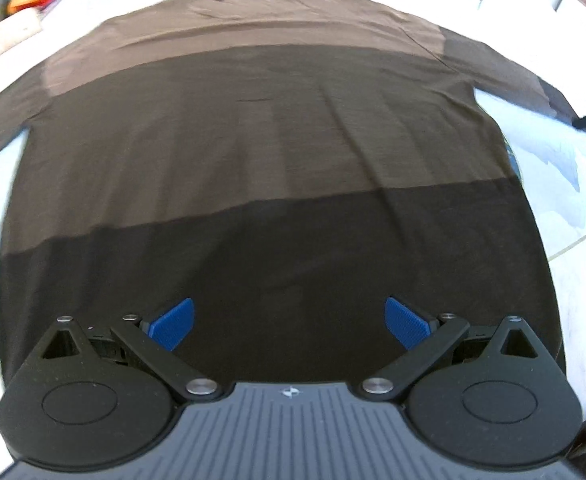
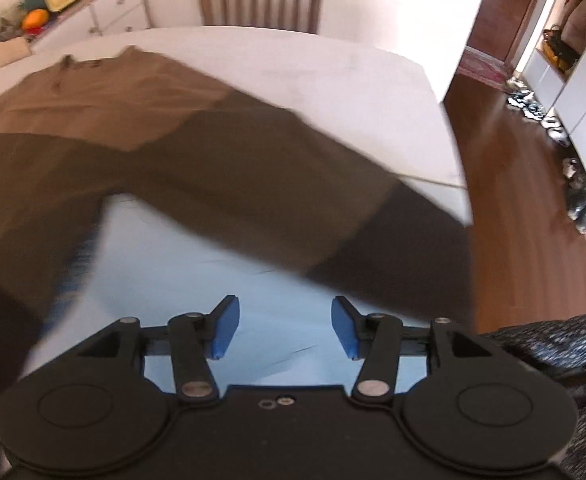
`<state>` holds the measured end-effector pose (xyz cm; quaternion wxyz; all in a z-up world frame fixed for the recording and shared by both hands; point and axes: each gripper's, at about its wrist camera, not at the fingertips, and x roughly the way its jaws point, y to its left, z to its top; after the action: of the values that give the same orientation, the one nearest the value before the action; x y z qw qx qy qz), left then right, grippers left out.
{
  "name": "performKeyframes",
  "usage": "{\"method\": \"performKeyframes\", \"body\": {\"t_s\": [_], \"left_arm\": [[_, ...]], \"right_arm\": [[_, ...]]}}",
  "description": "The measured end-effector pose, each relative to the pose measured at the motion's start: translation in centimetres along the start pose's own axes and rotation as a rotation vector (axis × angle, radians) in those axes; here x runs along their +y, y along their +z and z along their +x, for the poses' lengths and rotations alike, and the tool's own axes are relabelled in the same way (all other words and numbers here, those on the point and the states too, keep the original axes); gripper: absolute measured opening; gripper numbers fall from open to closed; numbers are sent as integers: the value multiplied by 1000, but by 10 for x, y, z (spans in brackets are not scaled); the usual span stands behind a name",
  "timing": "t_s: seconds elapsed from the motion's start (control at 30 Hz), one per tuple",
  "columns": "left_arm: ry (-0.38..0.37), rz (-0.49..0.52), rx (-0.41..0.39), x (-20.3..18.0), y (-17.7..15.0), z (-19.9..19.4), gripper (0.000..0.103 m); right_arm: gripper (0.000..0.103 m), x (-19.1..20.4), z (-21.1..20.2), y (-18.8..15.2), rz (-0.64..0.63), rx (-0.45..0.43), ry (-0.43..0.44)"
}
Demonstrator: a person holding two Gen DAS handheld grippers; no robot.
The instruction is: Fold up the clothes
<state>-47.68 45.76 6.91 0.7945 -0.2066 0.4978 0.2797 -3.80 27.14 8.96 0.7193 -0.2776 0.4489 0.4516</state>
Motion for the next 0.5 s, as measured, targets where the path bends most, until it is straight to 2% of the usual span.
{"method": "performKeyframes", "body": {"t_s": [0.2,0.5], "left_arm": [[7,-55,-33,59,-31,-33,102],[-6,-65,-81,129,-82,-77,102]], "right_arm": [[103,96,-28,-36,29,26,44],[103,222,-60,-76,126,54,64]]}}
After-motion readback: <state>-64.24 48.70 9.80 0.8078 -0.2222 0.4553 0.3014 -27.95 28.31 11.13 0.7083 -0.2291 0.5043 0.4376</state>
